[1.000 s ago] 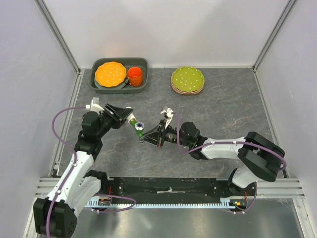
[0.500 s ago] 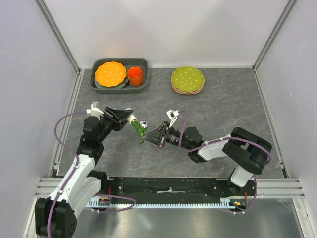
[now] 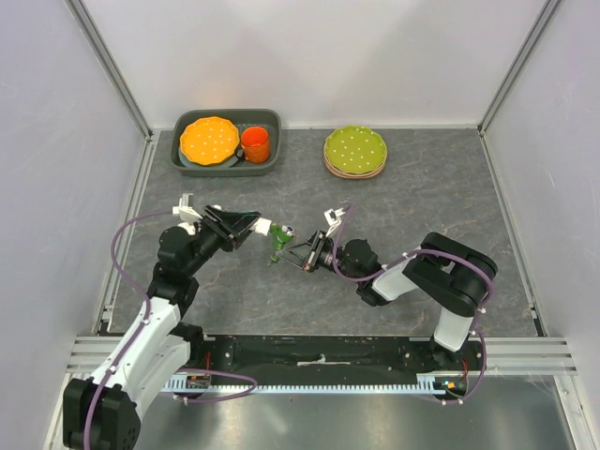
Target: Install the water faucets
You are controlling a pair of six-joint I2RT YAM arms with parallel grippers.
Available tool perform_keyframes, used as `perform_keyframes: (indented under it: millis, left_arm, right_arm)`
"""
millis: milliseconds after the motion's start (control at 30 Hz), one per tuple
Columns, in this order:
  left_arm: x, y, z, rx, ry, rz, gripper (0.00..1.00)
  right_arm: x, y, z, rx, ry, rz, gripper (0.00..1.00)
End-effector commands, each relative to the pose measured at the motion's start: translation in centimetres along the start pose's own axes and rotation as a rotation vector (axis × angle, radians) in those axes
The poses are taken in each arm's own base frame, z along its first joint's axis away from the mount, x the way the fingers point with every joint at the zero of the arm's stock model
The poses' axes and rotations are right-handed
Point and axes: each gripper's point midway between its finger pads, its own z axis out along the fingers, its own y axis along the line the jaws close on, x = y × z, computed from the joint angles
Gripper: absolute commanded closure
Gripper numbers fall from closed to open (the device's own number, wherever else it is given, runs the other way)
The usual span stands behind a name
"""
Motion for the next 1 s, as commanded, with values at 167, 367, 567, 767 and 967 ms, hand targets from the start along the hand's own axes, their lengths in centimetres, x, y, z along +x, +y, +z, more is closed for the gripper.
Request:
perform_keyframes:
  millis: [167,367,567,767,967]
  left_arm:
    - [-0.5,2.8,0.0,-0.107,-0.042,0.045,0.98]
    - [-1.9,4.5,-1.0,-0.280,-0.079,0.162,0.98]
    - [-4.8,3.3,-3.4,-0.405,-0.173,0.343,0.98]
    - [-7.4,0.8,-5.6,-0.435,-0.275,0.501,0.98]
    - [-8.2,1.1,-6.5,-0.473,-0.306,0.571,0.98]
  right_arm:
    - [-3.6,3.6,-2.0,-0.187,-0.058,-0.069,1.00]
    - [0.6,-2.5,-1.7,0.143,0.358,-0.344,1.00]
    - [-0.6,-7.7,-5.5,0.515,0.606,-0.577,1.00]
    - [-2.6,-9.6,-8.4,0.747,0.758,-0.738,1.00]
    - [-2.8,-11.5,-9.6,0.912,0.922,-0.876,1.00]
